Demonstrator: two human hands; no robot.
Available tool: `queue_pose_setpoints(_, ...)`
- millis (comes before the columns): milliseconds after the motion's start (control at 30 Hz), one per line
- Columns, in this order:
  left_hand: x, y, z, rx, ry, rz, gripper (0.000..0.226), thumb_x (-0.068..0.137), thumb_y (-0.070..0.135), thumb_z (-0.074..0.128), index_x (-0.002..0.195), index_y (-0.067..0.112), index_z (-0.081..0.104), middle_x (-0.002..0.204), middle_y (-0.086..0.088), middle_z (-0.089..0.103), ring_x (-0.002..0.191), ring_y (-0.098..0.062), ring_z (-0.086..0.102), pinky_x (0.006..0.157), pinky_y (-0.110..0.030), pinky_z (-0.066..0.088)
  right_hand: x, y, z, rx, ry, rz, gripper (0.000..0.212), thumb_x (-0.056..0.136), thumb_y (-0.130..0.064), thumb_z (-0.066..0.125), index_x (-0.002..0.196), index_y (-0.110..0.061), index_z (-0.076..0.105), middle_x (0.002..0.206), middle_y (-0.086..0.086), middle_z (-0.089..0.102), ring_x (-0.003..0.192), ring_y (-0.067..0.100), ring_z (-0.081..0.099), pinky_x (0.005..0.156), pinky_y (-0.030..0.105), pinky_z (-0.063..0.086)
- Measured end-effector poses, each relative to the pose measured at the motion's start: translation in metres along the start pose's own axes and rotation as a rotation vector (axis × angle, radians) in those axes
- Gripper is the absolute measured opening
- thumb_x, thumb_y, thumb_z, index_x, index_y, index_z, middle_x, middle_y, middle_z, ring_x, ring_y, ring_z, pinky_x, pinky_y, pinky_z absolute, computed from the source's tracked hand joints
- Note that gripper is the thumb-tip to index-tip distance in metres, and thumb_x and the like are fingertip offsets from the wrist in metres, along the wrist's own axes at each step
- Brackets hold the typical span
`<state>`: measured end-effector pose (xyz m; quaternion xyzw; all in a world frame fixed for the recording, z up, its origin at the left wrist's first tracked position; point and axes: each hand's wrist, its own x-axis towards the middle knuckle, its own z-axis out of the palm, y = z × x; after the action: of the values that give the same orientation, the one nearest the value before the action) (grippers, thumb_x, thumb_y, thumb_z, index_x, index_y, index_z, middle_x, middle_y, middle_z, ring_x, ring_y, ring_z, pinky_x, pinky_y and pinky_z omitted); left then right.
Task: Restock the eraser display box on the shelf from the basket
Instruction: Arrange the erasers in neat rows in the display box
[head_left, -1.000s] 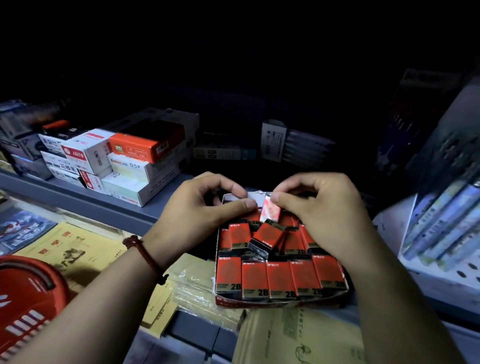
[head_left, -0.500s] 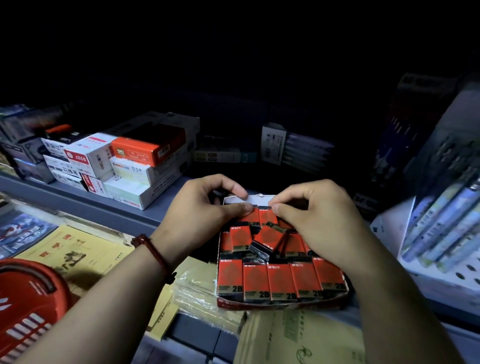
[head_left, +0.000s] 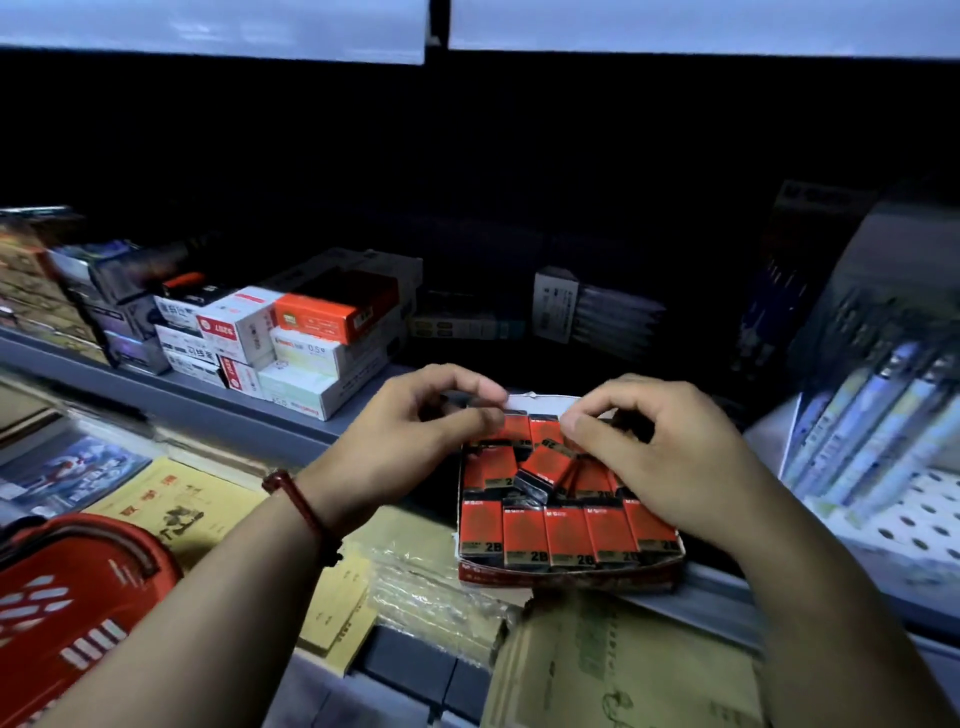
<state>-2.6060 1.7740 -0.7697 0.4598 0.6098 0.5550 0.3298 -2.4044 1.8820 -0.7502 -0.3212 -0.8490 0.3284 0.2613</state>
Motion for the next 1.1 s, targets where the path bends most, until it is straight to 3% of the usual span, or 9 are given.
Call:
queue_pose_setpoints(100, -0.011, 0.004, -0.01, 0.132, -0.138, 0.029, 0.024, 0.091, 0.007, 0.069, 0.112, 0.016, 0.076, 0.132, 0.005, 0.058, 0.12, -0.006, 0.061, 0.101, -0.023, 0.051, -0.007, -0.002, -0.005, -0.02, -0.142, 0.014, 0.023, 0.08, -0.058, 0.072, 0.095, -0.041, 0.073, 0.101, -0.02, 0.067, 0.097, -0.003, 0.062, 0.085, 0.024, 0.047)
queue_pose_setpoints(233, -0.023, 0.006, -0.012, 0.149, -0.188, -0.034, 0.032, 0.084, 0.008, 0.079, 0.115, 0.018, 0.075, 0.142, 0.017, 0.047, 0.125, 0.0, 0.056, 0.1, -0.033, 0.056, -0.011, -0.002, -0.004, -0.092, -0.194, 0.004, 0.048, 0.064, -0.075, 0.072, 0.101, -0.044, 0.071, 0.105, -0.023, 0.059, 0.108, -0.003, 0.052, 0.093, 0.027, 0.044)
queue_pose_setpoints(500, -0.031, 0.002, -0.005, 0.192, -0.092, 0.055, 0.035, 0.076, 0.017, 0.084, 0.106, 0.032, 0.077, 0.14, 0.017, 0.048, 0.13, 0.006, 0.05, 0.102, -0.043, 0.054, -0.015, -0.008, -0.004, -0.032, -0.175, -0.03, 0.033, 0.072, -0.05, 0.083, 0.099, -0.045, 0.066, 0.102, -0.021, 0.061, 0.106, 0.001, 0.053, 0.09, 0.028, 0.045)
queue_pose_setpoints(633, -0.029, 0.003, -0.002, 0.169, -0.002, 0.086, 0.03, 0.081, 0.007, 0.082, 0.104, 0.026, 0.079, 0.118, 0.002, 0.06, 0.105, -0.014, 0.067, 0.084, -0.033, 0.058, -0.013, -0.009, -0.009, 0.173, -0.12, -0.035, 0.025, 0.081, -0.02, 0.083, 0.095, -0.038, 0.071, 0.088, -0.009, 0.07, 0.083, 0.012, 0.067, 0.075, 0.03, 0.054)
queue_pose_setpoints(733, -0.029, 0.006, -0.001, 0.018, -0.003, 0.012, 0.021, 0.087, 0.003, 0.074, 0.105, 0.013, 0.078, 0.093, -0.01, 0.072, 0.078, -0.019, 0.07, 0.064, -0.023, 0.056, -0.012, -0.006, -0.014, 0.329, -0.031, 0.009, 0.025, 0.085, -0.012, 0.08, 0.096, -0.033, 0.074, 0.087, -0.005, 0.076, 0.082, 0.014, 0.073, 0.079, 0.041, 0.059)
queue_pose_setpoints(833, -0.025, 0.004, -0.002, -0.014, 0.031, -0.004, 0.015, 0.092, 0.005, 0.068, 0.101, 0.011, 0.078, 0.088, -0.013, 0.076, 0.077, -0.019, 0.069, 0.065, -0.026, 0.057, -0.007, 0.002, -0.015, 0.36, 0.168, 0.068, 0.014, 0.091, -0.019, 0.076, 0.098, -0.031, 0.074, 0.088, -0.01, 0.077, 0.08, 0.005, 0.073, 0.077, 0.026, 0.058)
queue_pose_setpoints(933, -0.022, 0.003, -0.003, -0.077, 0.091, -0.026, 0.015, 0.094, 0.006, 0.065, 0.099, 0.011, 0.078, 0.088, -0.011, 0.078, 0.079, -0.023, 0.071, 0.071, -0.037, 0.059, -0.001, 0.007, -0.01, 0.202, 0.308, 0.111, 0.006, 0.092, -0.029, 0.074, 0.094, -0.029, 0.069, 0.087, -0.01, 0.072, 0.078, -0.004, 0.066, 0.06, 0.007, 0.045)
queue_pose_setpoints(1000, -0.02, 0.004, -0.001, -0.12, 0.128, -0.038, 0.013, 0.093, 0.008, 0.066, 0.097, 0.011, 0.079, 0.085, -0.01, 0.077, 0.075, -0.022, 0.07, 0.07, -0.038, 0.059, 0.003, 0.011, -0.004, 0.142, 0.305, 0.096, 0.01, 0.092, -0.031, 0.074, 0.09, -0.036, 0.065, 0.085, -0.012, 0.069, 0.078, -0.004, 0.065, 0.058, 0.008, 0.046)
queue_pose_setpoints(1100, -0.016, 0.001, 0.001, -0.146, 0.159, -0.028, 0.011, 0.09, 0.01, 0.07, 0.097, 0.012, 0.079, 0.085, -0.008, 0.077, 0.074, -0.018, 0.071, 0.067, -0.035, 0.058, 0.008, 0.016, 0.001, 0.075, 0.199, 0.089, 0.012, 0.092, -0.03, 0.074, 0.092, -0.04, 0.068, 0.083, -0.01, 0.07, 0.075, 0.001, 0.067, 0.064, 0.021, 0.052)
